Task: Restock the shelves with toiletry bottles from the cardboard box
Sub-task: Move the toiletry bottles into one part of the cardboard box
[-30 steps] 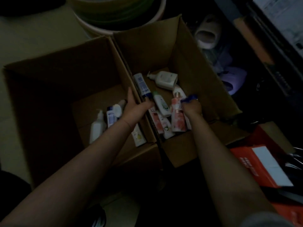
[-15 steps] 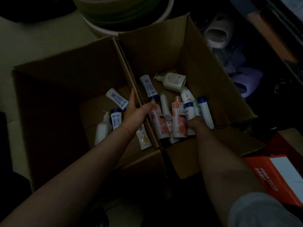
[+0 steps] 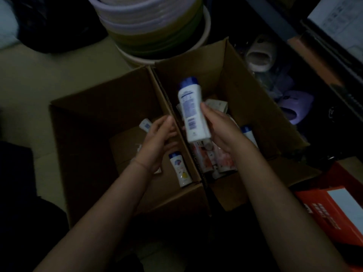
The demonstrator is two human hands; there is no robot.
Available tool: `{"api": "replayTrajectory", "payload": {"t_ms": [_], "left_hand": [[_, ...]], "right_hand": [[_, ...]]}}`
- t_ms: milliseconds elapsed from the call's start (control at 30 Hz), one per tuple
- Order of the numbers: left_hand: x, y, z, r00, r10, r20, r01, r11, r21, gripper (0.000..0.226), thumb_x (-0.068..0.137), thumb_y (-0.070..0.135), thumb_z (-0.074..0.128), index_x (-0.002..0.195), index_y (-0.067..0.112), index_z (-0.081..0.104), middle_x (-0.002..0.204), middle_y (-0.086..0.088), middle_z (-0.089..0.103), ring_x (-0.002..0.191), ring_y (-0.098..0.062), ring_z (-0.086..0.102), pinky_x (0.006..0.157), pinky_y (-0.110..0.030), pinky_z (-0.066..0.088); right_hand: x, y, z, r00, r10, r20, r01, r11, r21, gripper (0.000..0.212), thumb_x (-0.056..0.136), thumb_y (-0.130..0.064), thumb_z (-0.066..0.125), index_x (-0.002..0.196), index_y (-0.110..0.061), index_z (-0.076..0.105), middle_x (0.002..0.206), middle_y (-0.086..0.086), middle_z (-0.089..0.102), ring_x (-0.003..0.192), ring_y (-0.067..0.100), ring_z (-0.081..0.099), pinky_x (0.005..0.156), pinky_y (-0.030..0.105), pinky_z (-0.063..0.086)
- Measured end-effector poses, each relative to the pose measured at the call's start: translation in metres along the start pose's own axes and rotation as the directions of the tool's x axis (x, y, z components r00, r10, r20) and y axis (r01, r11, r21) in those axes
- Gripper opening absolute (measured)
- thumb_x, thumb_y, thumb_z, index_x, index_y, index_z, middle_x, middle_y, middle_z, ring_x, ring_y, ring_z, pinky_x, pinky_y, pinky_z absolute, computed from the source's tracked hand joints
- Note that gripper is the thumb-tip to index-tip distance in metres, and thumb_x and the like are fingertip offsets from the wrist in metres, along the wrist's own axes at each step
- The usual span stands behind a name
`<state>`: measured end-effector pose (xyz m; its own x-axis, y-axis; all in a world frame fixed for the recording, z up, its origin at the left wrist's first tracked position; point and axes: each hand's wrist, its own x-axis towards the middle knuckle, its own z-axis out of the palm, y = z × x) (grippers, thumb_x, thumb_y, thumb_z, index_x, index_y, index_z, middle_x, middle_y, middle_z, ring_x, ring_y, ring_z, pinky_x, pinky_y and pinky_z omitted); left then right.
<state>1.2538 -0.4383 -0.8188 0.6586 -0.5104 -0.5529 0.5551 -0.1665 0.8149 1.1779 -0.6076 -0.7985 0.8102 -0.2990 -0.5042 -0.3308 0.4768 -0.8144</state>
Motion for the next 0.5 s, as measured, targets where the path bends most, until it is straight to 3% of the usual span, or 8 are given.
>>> {"api": "replayTrajectory", "payload": {"t_ms": [100,167,300,400,500], "left_hand": [[-0.006,0.017,-0.023,0.997,-0.03,0.071,0.047,0.969,-0.243,0.049,0.078,0.051,0.064,0.116,0.02,0.056,0.099,-0.006,0.071,0.09,-0.021,0.07,0.075,-0.037,0.058],[-0.004,0.016,-0.045,0.996,-0.084,0.04,0.092,0.953,-0.289,0.035,0.081,0.031,0.07,0.11,0.015,0.057,0.089,-0.007,0.066,0.077,-0.02,0.066,0.073,-0.037,0.057],[0.003,-0.008,-0.071,0.968,-0.211,-0.137,0.214,0.977,0.001,0.045,0.089,0.021,0.068,0.131,0.011,0.052,0.102,-0.008,0.064,0.089,-0.022,0.063,0.079,-0.041,0.054],[0.012,-0.023,-0.072,0.937,-0.296,-0.184,0.306,0.952,0.029,0.036,0.096,0.028,0.06,0.129,0.015,0.052,0.11,-0.007,0.06,0.097,-0.023,0.059,0.087,-0.041,0.051],[0.024,-0.028,-0.056,0.956,-0.269,-0.119,0.268,0.963,-0.025,0.037,0.096,0.036,0.06,0.128,0.019,0.056,0.125,-0.009,0.06,0.11,-0.025,0.059,0.103,-0.045,0.046]], "right_hand": [[-0.011,-0.02,0.024,0.994,-0.03,0.105,0.049,0.982,-0.182,0.046,0.103,-0.042,0.038,0.109,-0.007,0.068,0.1,0.009,0.075,0.092,0.024,0.072,0.075,0.031,0.058],[-0.004,-0.024,0.031,0.995,-0.092,0.028,0.096,0.957,-0.275,0.041,0.104,-0.036,0.041,0.099,-0.007,0.071,0.09,0.009,0.075,0.078,0.023,0.071,0.062,0.027,0.054],[0.028,-0.001,0.027,0.978,-0.103,-0.179,0.027,0.924,-0.381,0.025,0.1,-0.02,0.046,0.096,-0.012,0.069,0.08,0.002,0.067,0.066,0.013,0.06,0.053,0.021,0.045],[0.046,0.031,0.012,0.964,0.02,-0.267,-0.114,0.932,-0.344,0.022,0.099,-0.015,0.045,0.098,-0.011,0.067,0.078,0.003,0.063,0.064,0.012,0.058,0.048,0.017,0.045],[0.052,0.053,-0.005,0.924,0.153,-0.352,-0.256,0.929,-0.267,0.021,0.098,-0.011,0.044,0.095,-0.005,0.064,0.075,0.007,0.061,0.06,0.016,0.056,0.052,0.022,0.046]]}}
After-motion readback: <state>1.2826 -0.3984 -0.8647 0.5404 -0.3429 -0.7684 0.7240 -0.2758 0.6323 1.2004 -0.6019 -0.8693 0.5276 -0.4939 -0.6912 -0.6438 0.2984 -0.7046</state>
